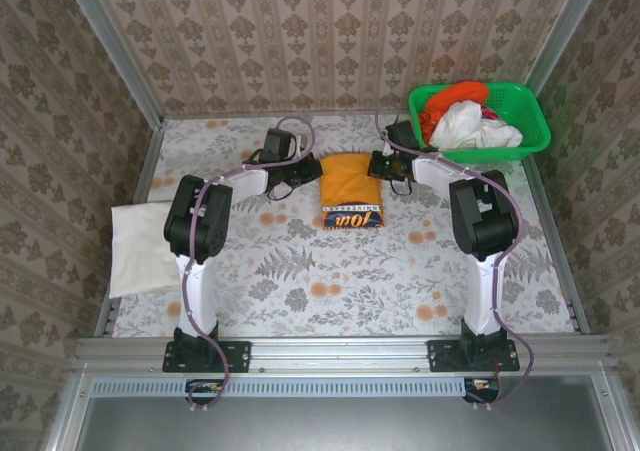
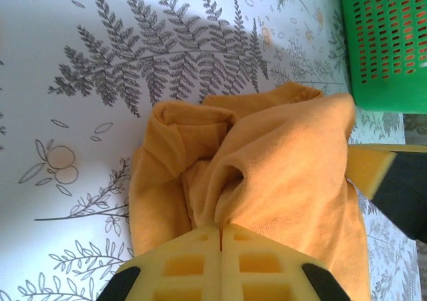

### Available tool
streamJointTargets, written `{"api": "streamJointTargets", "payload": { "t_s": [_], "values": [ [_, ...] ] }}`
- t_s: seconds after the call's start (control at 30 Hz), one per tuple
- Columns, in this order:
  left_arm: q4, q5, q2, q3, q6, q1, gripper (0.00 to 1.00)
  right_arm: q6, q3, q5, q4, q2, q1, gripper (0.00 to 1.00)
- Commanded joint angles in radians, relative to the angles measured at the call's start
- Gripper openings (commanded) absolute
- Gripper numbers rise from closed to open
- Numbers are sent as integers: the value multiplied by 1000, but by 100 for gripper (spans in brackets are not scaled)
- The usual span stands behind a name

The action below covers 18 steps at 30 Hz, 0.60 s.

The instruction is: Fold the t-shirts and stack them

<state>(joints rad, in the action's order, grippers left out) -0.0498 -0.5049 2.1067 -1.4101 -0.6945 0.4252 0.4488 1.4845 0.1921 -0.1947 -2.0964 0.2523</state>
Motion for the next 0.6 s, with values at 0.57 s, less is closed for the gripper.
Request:
{"api": "streamJointTargets", "payload": {
  "t_s": [0.57],
  "values": [
    [118,-1,38,-133,47,13,0,69,-111,-201,-27,94,21,0]
  ]
}}
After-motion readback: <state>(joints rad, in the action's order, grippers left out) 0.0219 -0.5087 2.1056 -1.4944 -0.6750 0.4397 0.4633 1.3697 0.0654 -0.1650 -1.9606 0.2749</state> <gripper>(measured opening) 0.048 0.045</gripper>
